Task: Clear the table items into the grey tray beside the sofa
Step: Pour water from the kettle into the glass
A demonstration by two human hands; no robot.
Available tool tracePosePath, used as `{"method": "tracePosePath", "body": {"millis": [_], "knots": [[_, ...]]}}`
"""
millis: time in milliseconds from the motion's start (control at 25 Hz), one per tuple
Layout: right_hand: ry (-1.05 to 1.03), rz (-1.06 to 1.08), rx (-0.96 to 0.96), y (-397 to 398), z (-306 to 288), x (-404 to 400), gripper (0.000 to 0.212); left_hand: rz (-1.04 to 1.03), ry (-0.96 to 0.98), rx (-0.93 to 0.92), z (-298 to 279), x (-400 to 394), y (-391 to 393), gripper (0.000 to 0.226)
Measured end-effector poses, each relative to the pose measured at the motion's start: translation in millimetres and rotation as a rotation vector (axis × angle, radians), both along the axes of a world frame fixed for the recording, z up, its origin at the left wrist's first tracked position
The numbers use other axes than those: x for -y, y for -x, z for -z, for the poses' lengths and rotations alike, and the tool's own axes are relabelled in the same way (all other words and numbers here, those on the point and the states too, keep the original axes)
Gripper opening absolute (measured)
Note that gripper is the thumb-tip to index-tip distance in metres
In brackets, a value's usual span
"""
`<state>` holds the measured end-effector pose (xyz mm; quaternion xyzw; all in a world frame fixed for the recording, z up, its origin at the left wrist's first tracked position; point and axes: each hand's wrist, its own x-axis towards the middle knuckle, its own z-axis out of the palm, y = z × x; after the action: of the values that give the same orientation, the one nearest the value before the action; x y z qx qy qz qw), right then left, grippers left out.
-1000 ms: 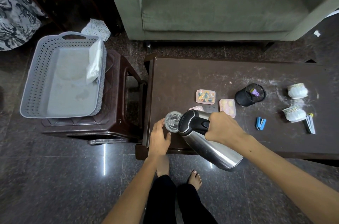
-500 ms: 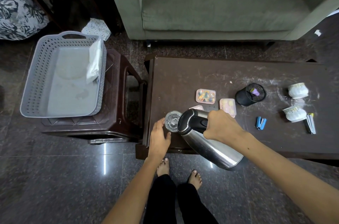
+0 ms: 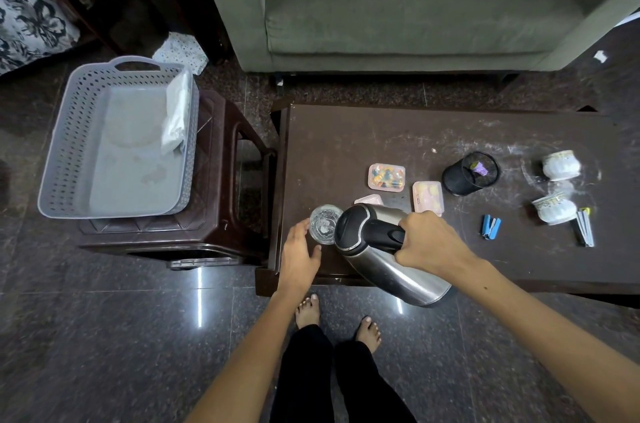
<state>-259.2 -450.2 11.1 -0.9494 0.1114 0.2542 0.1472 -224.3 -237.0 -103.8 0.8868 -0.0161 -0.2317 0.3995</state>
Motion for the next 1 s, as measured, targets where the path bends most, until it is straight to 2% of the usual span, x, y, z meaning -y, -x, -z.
{"method": "tracePosePath", "body": {"millis": [160, 280, 360, 520, 640, 760, 1000], "knots": [[-0.054, 0.048, 0.069, 15.6, 6.9, 12.3, 0.020, 0.011, 0.004, 0.010, -3.2, -0.8, -0.9, 0.054], [-0.179, 0.185, 0.134, 36.6, 3.9, 23.9, 0.021, 0.027, 0.012, 0.025, -5.2, -0.4, 1.5, 0.058], [-0.286, 0.301, 0.200, 53.5, -1.2, 30.0, 0.031, 0.069, 0.032, -0.002, -10.0, 0.4, 5.2, 0.065], [-0.475, 0.504, 0.268, 85.5, -20.1, 40.0, 0.028, 0.226, 0.151, -0.179, -46.1, 7.3, 14.5, 0.087], [-0.571, 0.615, 0.297, 101.4, -43.7, 43.6, 0.029, 0.313, 0.221, -0.216, -89.7, 17.3, 18.3, 0.101], [-0.668, 0.625, 0.342, 96.9, -68.4, 40.8, 0.028, 0.324, 0.284, -0.172, -126.1, 18.5, 12.8, 0.105], [-0.761, 0.497, 0.406, 36.0, -110.2, 8.3, 0.034, 0.203, 0.411, -0.055, -172.8, -24.6, -25.7, 0.092]]}}
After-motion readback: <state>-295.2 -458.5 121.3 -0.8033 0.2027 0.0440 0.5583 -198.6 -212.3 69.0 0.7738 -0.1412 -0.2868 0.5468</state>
